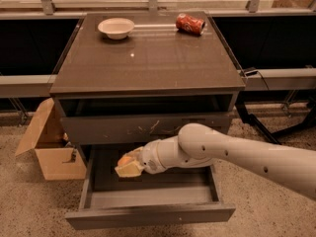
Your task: Place orange into middle drawer
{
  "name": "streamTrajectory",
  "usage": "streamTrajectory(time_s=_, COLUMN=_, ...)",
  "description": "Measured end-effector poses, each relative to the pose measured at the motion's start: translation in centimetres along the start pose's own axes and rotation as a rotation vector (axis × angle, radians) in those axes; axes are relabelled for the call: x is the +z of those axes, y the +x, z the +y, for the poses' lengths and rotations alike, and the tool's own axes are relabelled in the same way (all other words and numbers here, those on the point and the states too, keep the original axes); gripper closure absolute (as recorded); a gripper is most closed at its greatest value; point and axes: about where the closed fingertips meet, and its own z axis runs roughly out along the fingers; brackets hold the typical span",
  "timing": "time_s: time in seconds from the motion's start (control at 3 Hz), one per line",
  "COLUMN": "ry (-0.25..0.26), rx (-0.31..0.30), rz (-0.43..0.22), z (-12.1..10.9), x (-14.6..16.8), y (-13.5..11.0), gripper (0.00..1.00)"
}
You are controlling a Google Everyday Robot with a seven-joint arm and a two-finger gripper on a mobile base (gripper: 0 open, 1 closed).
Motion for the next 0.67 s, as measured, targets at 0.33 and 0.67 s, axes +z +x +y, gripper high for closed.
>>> streamTrajectory(time_s=0.33, ry=-0.033, rx=0.113, rz=0.064, z=-1.48, x=1.85, y=6.12, gripper=1.0)
streamTrajectory(time_s=0.67, ry=-0.032, rx=0.113, rz=0.064, z=-1.5, x=1.86, y=6.15, gripper=1.0)
